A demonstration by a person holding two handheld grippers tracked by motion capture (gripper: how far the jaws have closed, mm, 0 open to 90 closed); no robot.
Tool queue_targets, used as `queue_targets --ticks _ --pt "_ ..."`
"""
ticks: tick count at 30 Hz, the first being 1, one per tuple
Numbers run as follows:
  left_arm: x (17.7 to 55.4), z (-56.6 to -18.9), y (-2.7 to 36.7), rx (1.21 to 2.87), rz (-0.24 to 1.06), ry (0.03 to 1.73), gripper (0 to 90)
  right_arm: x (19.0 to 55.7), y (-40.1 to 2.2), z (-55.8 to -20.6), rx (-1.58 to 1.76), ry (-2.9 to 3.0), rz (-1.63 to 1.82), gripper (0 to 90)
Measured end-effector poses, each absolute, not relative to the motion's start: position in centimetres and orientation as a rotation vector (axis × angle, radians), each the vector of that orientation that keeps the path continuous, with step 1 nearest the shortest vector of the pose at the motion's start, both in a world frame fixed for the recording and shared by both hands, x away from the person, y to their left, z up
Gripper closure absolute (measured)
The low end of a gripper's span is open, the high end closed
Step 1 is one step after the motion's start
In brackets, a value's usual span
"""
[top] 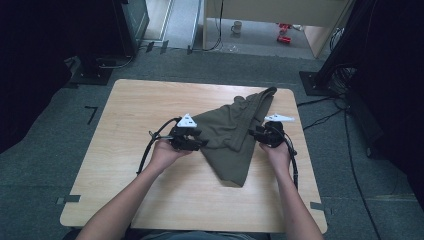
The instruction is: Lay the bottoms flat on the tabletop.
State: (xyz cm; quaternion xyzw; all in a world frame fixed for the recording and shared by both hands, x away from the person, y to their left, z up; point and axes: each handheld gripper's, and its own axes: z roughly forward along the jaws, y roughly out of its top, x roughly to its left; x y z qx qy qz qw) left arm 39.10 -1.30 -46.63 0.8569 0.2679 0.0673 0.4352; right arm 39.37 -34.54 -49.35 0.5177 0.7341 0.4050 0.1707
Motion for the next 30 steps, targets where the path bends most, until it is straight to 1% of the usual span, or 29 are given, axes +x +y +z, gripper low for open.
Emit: queue_targets --ticks 5,11,15,19,22,27,30 --pt "39.4 -47.0 -2.5 2.151 0.174 0.641 45.5 39.2 -34.3 -49.6 1.449 2.098 1.15 63.1" --pt "39.7 -47.6 -4.1 2.165 0.142 0.628 43.0 38.9 -34.1 -50.0 1.454 2.099 1.148 62.3" --pt "39.9 -48.1 -5.2 2.182 0.146 0.621 41.4 38.8 -33.8 -50.4 1.444 2.121 1.129 61.6" --pt "40.2 -49.0 -5.7 2.234 0.169 0.604 41.9 38.9 -33.5 -51.0 1.431 2.133 1.121 61.1" --pt "40.4 -49.6 -5.8 2.252 0.178 0.602 46.8 39.0 -33.5 -51.2 1.43 2.137 1.123 61.0" --pt "40.4 -50.0 -6.0 2.289 0.199 0.588 64.4 39.1 -33.5 -51.4 1.444 2.14 1.14 60.5" --pt "40.4 -50.2 -6.1 2.312 0.18 0.602 73.3 39.0 -33.3 -51.6 1.444 2.143 1.146 59.5"
